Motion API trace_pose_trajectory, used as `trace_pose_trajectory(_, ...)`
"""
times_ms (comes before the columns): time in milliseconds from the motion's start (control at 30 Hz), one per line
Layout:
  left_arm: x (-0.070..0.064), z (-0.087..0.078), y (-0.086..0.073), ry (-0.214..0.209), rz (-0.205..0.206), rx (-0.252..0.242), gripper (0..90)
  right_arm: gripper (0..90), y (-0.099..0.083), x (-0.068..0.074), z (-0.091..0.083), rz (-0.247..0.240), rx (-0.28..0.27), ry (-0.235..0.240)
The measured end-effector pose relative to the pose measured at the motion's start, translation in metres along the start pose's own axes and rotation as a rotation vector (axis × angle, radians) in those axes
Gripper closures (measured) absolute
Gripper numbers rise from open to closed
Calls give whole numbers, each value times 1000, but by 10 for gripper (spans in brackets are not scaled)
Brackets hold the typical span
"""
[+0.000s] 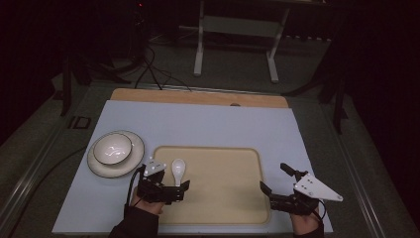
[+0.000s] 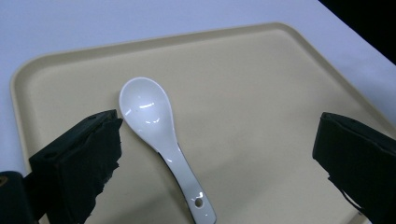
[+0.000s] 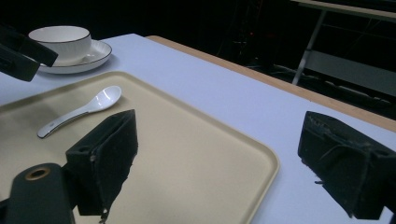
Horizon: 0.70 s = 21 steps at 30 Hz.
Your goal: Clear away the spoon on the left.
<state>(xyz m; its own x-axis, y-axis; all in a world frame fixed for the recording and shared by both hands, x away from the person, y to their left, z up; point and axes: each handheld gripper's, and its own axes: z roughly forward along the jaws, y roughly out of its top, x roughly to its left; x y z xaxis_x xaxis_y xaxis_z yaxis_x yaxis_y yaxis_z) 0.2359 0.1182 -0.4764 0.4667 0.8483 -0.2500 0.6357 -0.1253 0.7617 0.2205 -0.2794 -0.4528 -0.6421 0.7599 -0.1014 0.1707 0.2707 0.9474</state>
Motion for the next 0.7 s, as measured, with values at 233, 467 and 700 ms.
trace_pose_trajectory(233, 12, -11, 16, 29, 51, 0, 17, 121, 0, 1, 1, 1, 6, 1)
trace_pose_trajectory(467, 24, -26, 27, 29, 48, -31, 17, 121, -1, 1, 3, 0, 12, 5)
trace_pose_trajectory(700, 27, -30, 29, 36, 88, -20, 17, 121, -2, 1, 4, -4, 15, 6)
